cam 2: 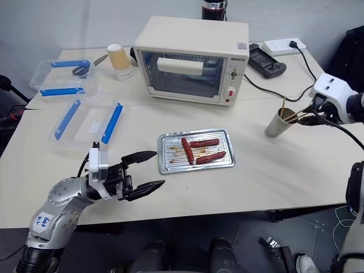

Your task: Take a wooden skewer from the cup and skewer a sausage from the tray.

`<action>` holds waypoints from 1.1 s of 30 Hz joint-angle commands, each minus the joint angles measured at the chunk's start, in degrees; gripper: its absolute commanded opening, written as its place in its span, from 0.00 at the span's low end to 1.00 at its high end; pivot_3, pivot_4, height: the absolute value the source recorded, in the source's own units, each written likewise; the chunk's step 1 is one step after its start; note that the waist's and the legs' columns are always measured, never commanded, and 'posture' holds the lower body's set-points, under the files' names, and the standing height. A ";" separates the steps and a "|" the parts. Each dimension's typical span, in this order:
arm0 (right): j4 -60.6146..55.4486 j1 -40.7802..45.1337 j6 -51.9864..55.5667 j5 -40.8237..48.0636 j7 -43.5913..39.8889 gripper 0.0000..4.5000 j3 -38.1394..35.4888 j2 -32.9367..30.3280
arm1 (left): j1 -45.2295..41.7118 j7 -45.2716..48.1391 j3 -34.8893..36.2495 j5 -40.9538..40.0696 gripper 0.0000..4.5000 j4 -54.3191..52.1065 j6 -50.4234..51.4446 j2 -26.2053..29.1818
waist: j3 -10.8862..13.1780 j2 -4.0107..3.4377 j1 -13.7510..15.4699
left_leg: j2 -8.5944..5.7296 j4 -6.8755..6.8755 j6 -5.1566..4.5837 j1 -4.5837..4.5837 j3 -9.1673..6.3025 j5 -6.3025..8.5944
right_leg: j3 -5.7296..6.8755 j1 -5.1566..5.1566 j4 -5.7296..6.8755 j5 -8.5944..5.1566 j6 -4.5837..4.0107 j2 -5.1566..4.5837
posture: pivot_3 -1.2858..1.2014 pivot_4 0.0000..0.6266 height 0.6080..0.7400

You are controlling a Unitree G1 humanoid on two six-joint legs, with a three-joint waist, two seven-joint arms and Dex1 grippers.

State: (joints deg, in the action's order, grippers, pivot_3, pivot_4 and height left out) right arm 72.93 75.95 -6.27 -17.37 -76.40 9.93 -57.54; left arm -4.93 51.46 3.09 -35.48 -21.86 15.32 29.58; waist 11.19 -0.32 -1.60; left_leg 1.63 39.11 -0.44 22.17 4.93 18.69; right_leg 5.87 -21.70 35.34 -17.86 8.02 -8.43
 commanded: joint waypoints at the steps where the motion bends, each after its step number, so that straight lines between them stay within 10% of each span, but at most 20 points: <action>1: -0.24 2.06 -1.12 -1.10 -1.78 0.44 0.92 -0.54 | 0.05 -0.09 0.07 0.35 1.00 -1.81 -1.23 -0.30 | 0.00 0.00 0.03 | 0.00 0.00 0.00 0.00 0.00 0.00 | 0.00 0.00 0.00 0.00 0.00 0.00 | 0.52 0.24 1.00; 7: -0.26 3.36 -3.73 -2.91 -1.44 0.17 2.60 -0.11 | -0.02 -0.31 -0.22 0.59 1.00 -1.72 -1.49 -0.74 | 0.00 0.00 0.01 | 0.00 0.00 0.00 0.00 0.00 0.00 | -0.01 -0.02 0.02 0.00 0.00 0.00 | 0.52 0.24 1.00; 33: 1.97 5.33 -11.30 -12.46 9.78 0.17 9.05 1.13 | 1.87 -1.62 0.24 0.63 1.00 -3.43 -1.79 -0.67 | 0.00 -0.01 -0.02 | 0.00 0.00 0.01 0.01 0.02 0.00 | -0.03 -0.04 0.05 0.00 -0.01 -0.01 | 0.52 0.24 1.00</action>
State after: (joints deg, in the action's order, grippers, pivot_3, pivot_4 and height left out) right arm 74.91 79.27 -16.61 -29.49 -67.29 18.94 -55.65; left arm -3.55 50.01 2.75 -35.02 -22.55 14.67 28.91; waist 11.20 -0.32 -1.62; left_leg 1.64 39.11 -0.43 22.18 4.95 18.70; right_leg 5.84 -21.75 35.39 -17.86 8.01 -8.44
